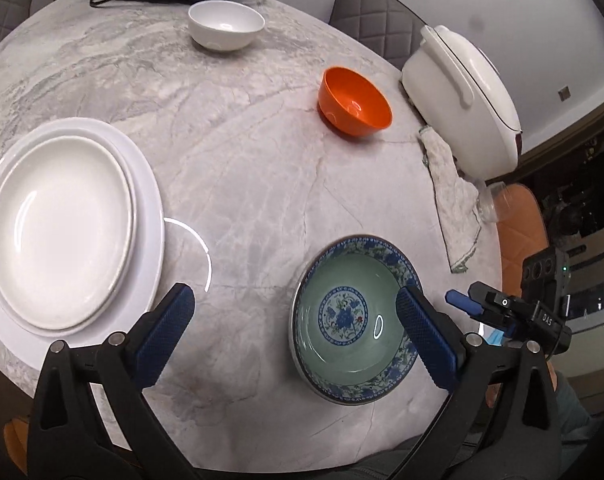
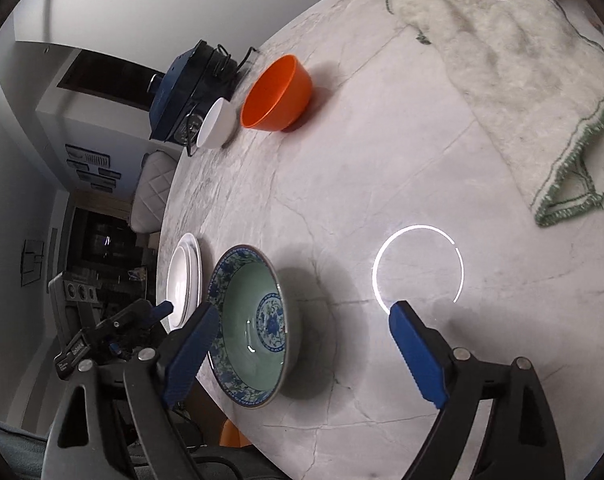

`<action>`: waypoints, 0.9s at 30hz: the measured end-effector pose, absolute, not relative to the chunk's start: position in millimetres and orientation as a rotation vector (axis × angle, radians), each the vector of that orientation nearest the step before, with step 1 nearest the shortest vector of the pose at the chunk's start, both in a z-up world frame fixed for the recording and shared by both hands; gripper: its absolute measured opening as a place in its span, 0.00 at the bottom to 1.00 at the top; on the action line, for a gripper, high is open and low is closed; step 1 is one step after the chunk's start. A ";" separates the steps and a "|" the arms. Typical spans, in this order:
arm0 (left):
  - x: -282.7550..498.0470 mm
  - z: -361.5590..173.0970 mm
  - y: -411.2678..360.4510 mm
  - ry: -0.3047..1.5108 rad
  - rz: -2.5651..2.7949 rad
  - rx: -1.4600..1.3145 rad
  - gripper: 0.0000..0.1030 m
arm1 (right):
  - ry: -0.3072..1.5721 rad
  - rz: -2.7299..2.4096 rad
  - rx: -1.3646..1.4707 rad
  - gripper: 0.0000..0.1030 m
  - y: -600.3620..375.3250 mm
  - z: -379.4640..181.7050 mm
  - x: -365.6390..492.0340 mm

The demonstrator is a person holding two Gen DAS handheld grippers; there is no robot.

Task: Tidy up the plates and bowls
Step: 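Move both grippers to the orange bowl and pinch its rim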

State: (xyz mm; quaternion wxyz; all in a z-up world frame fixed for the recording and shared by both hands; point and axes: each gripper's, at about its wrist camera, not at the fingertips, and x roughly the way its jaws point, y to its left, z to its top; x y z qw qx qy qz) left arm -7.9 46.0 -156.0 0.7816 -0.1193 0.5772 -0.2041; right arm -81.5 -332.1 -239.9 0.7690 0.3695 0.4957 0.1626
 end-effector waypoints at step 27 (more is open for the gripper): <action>260.8 -177.9 -97.1 1.315 -0.601 0.109 0.98 | 1.079 0.117 0.651 0.65 -339.0 -184.1 135.1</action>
